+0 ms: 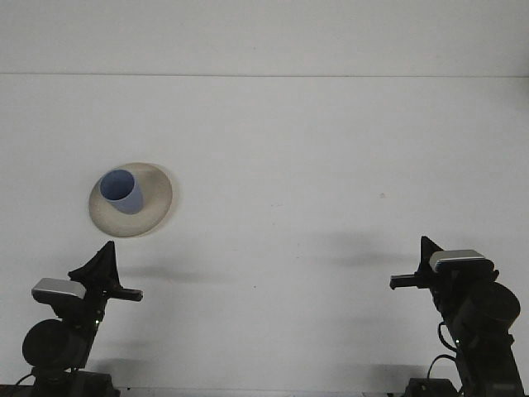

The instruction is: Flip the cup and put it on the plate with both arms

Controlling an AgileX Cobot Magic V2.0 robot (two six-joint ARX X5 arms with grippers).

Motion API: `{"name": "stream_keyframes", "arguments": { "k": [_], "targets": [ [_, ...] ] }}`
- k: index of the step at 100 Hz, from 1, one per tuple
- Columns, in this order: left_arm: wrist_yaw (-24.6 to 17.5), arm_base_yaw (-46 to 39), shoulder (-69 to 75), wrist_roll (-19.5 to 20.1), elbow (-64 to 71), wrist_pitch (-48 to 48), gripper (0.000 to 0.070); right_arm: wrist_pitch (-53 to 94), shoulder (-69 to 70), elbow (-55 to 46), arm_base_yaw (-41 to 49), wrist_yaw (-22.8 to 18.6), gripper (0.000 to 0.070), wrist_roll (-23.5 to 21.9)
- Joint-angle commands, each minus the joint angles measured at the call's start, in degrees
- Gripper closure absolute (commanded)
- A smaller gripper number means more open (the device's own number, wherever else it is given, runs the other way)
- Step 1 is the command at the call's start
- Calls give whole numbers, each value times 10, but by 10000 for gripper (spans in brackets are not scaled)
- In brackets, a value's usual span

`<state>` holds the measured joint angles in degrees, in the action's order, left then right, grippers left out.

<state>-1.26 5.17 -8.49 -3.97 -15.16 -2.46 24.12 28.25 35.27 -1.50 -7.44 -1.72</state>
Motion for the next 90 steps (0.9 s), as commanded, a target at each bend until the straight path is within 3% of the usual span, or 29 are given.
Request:
{"name": "stream_keyframes", "arguments": {
  "k": [1,43,90],
  "targets": [
    [4,1,26,3,31,-22,690,-5,2,6,0,1,700,3],
    [4,0,83,3,143,-105,689,-15,2,6,0,1,700,3],
    [1,-3,83,-2,144,-108,689,-16,2,6,0,1,700,3]
  ]
}}
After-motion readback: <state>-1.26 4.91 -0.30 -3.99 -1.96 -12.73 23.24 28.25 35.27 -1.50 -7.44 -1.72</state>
